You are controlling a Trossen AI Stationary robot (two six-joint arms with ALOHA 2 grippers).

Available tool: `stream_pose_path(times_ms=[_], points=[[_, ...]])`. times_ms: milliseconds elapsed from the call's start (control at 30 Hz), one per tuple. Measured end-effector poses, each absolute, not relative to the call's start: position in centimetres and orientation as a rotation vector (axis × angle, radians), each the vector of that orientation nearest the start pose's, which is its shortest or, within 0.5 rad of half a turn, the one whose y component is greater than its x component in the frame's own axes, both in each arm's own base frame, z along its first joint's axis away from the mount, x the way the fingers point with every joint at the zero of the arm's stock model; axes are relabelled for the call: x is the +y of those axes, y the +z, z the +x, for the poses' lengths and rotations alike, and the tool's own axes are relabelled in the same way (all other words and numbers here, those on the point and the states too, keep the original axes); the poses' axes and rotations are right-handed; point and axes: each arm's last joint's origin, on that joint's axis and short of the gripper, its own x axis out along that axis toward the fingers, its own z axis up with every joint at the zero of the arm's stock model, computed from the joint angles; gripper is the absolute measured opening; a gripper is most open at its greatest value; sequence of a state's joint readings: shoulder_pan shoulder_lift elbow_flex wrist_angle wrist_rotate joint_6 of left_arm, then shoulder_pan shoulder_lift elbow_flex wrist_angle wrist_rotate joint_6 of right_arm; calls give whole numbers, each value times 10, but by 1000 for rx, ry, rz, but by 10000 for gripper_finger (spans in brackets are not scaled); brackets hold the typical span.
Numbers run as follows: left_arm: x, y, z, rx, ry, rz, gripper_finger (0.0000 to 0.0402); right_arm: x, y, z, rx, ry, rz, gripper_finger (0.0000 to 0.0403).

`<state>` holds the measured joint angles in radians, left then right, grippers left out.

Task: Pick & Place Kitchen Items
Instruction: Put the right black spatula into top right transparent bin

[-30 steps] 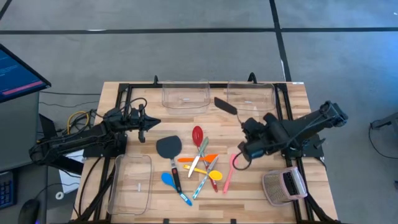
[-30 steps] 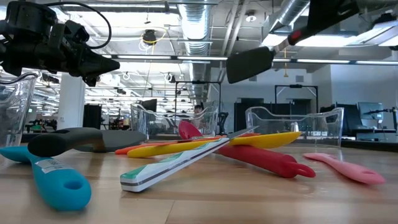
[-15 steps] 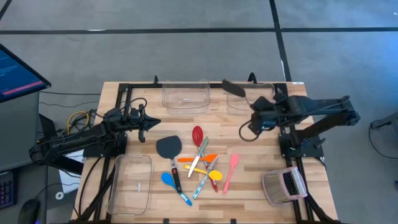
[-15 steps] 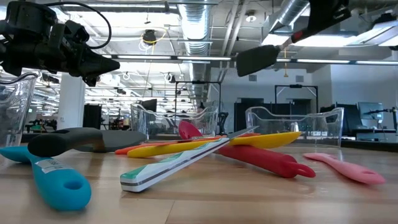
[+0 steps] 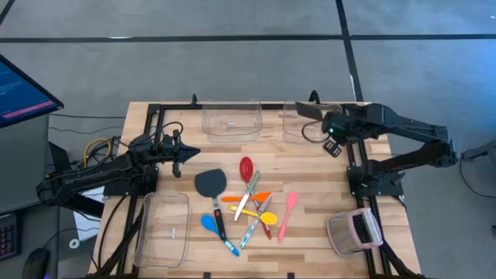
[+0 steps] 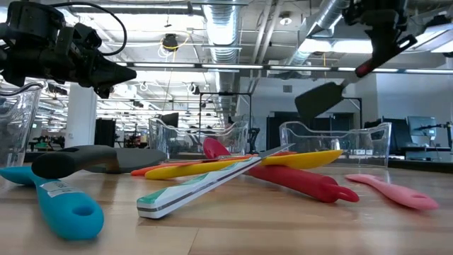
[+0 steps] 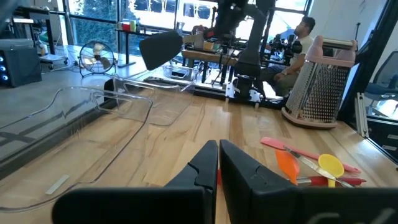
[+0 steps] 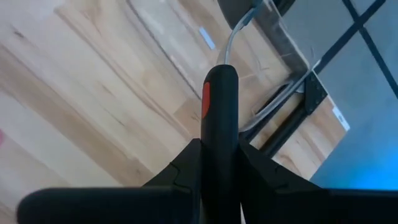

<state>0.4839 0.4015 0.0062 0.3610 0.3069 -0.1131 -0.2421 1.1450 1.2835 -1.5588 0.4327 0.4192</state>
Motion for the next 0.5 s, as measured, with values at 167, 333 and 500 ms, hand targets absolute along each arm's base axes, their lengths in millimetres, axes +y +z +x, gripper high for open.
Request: stream_pose_path(times_ms=[167,333,500], points=[[49,165,112,16,178,-122,8,-69,340,158,1313,-806,224,65],[49,165,112,14,178,-120,8,-91,327,169,1414,-740,247,65],[49,165,112,14,178,-120,8,-113,314,176,1512,-707,249,65]])
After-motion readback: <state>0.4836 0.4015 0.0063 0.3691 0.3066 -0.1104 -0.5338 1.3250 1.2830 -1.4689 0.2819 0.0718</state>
